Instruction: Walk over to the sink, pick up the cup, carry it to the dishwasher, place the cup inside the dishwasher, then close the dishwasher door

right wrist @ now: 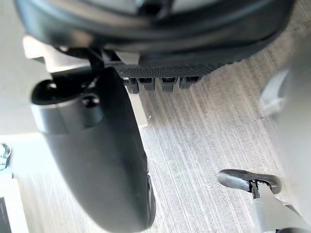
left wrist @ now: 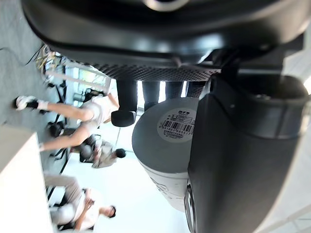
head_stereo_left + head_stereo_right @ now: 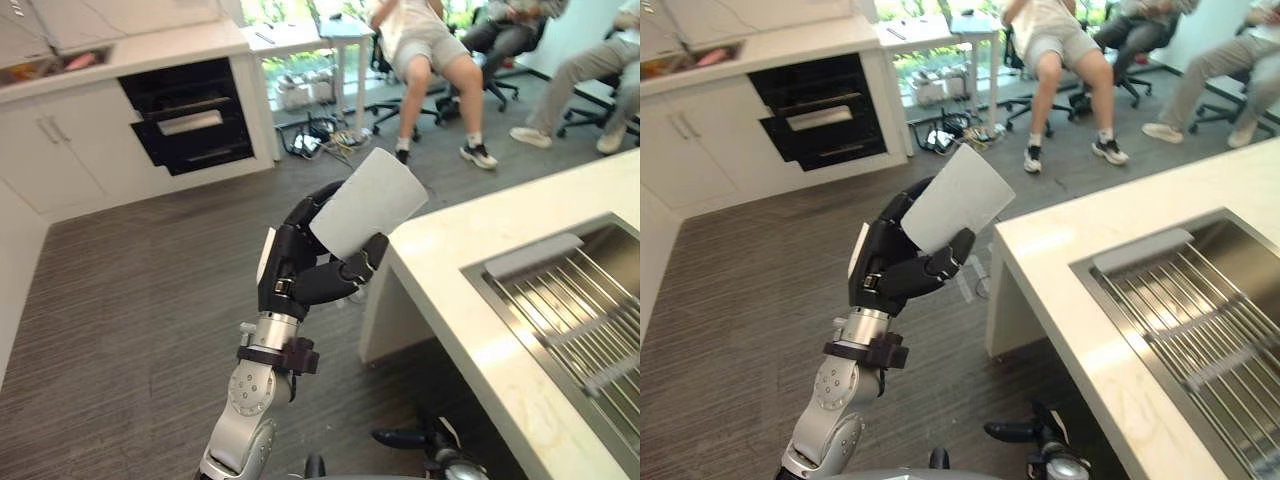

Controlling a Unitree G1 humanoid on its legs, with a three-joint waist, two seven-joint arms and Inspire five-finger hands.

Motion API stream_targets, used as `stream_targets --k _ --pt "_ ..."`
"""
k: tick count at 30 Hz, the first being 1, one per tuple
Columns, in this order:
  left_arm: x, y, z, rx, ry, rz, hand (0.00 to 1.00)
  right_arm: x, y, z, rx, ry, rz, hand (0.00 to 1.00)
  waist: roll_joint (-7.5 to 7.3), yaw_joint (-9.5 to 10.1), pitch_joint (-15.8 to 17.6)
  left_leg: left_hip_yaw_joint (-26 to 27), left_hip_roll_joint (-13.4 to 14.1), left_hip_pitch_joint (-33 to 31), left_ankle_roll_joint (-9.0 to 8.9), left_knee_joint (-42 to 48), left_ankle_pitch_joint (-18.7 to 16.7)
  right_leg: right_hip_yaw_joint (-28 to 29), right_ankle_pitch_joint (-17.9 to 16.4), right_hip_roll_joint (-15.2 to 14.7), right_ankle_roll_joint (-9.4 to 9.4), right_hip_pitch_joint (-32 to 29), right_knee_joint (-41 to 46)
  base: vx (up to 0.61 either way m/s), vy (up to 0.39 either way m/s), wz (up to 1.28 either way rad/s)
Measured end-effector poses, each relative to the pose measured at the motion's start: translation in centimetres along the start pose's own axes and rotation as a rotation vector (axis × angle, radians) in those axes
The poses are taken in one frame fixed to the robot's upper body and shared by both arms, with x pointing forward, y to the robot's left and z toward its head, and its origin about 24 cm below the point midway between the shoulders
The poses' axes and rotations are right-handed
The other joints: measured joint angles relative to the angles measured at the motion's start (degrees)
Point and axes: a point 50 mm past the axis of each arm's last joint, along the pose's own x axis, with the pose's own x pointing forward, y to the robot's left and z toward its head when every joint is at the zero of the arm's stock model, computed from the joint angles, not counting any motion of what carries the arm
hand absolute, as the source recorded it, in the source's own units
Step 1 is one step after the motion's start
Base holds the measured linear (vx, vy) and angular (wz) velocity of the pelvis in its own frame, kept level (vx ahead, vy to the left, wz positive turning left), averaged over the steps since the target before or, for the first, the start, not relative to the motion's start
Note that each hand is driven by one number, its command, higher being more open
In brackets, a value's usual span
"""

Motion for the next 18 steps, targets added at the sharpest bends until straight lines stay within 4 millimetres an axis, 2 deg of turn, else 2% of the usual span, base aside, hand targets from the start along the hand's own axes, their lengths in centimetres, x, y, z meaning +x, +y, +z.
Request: stream_targets --k 1,2,3,5,6,7,8,9,10,11,13,15,16,18 --pt "0.0 0.5 0.2 0.012 -0.013 0.02 0.0 0.0 0.0 0.2 0.016 -0.009 -0.003 1.0 0.02 -0.65 0.14 -1.78 0.62 -0.9 0.28 1.89 -1.08 5.11 -3.63 2.96 0.07 -1.92 1.26 0.2 0.043 1.02" --pt "0.1 1.0 0.4 0.042 -0.025 0.052 0.0 0.1 0.2 0.6 0.011 -0.031 0.004 1.0 -0.01 -1.3 0.29 -4.52 1.44 -2.28 0.45 4.27 -2.42 10.66 -7.17 7.83 0.14 -4.35 0.73 0.16 0.003 1.17" --pt "0.1 1.2 0.5 0.052 -0.029 0.065 0.0 0.1 0.5 0.9 0.016 -0.049 0.01 1.0 -0.6 -1.27 1.23 -6.99 1.53 -2.45 0.0 5.77 -2.97 15.64 -8.66 12.04 0.08 -6.17 -0.37 0.11 -0.015 1.12" --pt "0.1 1.1 0.3 0.051 -0.021 0.068 0.0 0.1 0.7 1.1 0.02 -0.059 0.01 1.0 -1.0 -1.79 1.91 -11.55 0.7 -3.34 -0.59 8.7 -4.56 22.54 -8.67 16.67 0.44 -8.36 -3.73 0.1 -0.066 1.39" --pt "0.1 1.0 0.3 0.052 -0.023 0.063 0.0 0.1 0.7 1.2 0.019 -0.066 0.011 1.0 -1.7 -2.13 2.19 -14.63 -0.92 -4.29 -0.99 10.97 -5.76 25.4 -8.43 17.76 0.66 -9.04 -6.38 0.09 -0.104 1.61" --pt "0.1 0.9 0.3 0.052 -0.022 0.059 0.0 0.1 0.7 1.1 0.02 -0.065 0.011 1.0 -2.27 -2.13 2.18 -16.16 -2.13 -4.49 -1.08 11.84 -6.41 26.48 -8.13 17.61 0.8 -9.1 -8.08 0.11 -0.15 1.53" --pt "0.1 0.8 0.4 0.053 -0.025 0.053 0.0 -0.1 0.8 0.8 0.024 -0.06 0.01 1.0 -4.39 -1.44 1.65 -18.2 -5.04 -4.93 -1.41 13.83 -8.51 26.32 -6.1 15.36 0.53 -8.66 -11.62 0.16 -0.202 1.5" --pt "0.0 0.5 0.3 0.037 -0.027 0.058 0.0 -0.1 0.9 1.1 0.031 -0.07 0.004 1.0 -3.82 -1.57 2.19 -17.17 -4.72 -6.72 -1.56 18.5 -11.62 22.83 -4.39 13.98 1.35 -7.49 -11.12 0.17 -0.211 1.5" --pt "-0.1 0.3 0.4 0.025 -0.028 0.06 0.0 -0.2 0.8 1.2 0.031 -0.079 -0.002 1.0 -2.61 -1.78 1.92 -14.72 -2.74 -7.98 -2.47 20.23 -12.65 20.59 -4.61 14.04 1.09 -6.53 -12.12 0.17 -0.202 1.51" --pt "-0.1 -0.3 0.6 -0.003 -0.039 0.05 0.0 -0.2 0.6 1.9 0.026 -0.109 -0.006 1.0 -0.51 -1.62 2.1 -11.08 0.92 -9.86 -5.14 23.12 -13.3 17.13 -4.75 14.53 0.84 -4.83 -12.99 0.17 -0.17 1.09" --pt "0.0 -0.9 0.8 -0.039 -0.056 0.046 0.0 -0.2 0.6 2.9 0.026 -0.153 -0.007 1.0 0.89 -0.93 1.86 -7.13 3.71 -10.84 -6.55 24.71 -13.68 13.76 -4.75 15.1 0.83 -2.05 -14.62 0.2 -0.134 0.99" --pt "0.1 -1.1 1.5 -0.054 -0.086 0.045 0.0 -0.3 1.3 4.5 0.046 -0.224 -0.001 1.0 0.62 -1.04 1.97 1.78 5.99 -11.22 -5.66 26.53 -14.16 11.36 -4.74 15.37 0.82 1.6 -16.82 0.16 -0.057 0.81" --pt "0.1 -1.2 2.0 -0.058 -0.109 0.041 0.0 -0.4 1.4 5.2 0.061 -0.258 -0.004 1.0 0.55 -0.9 1.92 7.51 7.57 -11.5 -4.02 27.36 -15.03 10.37 -4.73 15.63 0.82 2.98 -17.84 0.12 0.01 0.56" --pt "0.2 -1.3 2.3 -0.077 -0.126 0.034 0.0 -0.3 1.5 5.7 0.084 -0.273 -0.014 1.0 0.35 -0.9 1.67 12.43 8.31 -11.72 -2.93 27.52 -15.05 9.63 -4.73 15.56 0.81 3.94 -18.54 0.1 0.046 0.48"
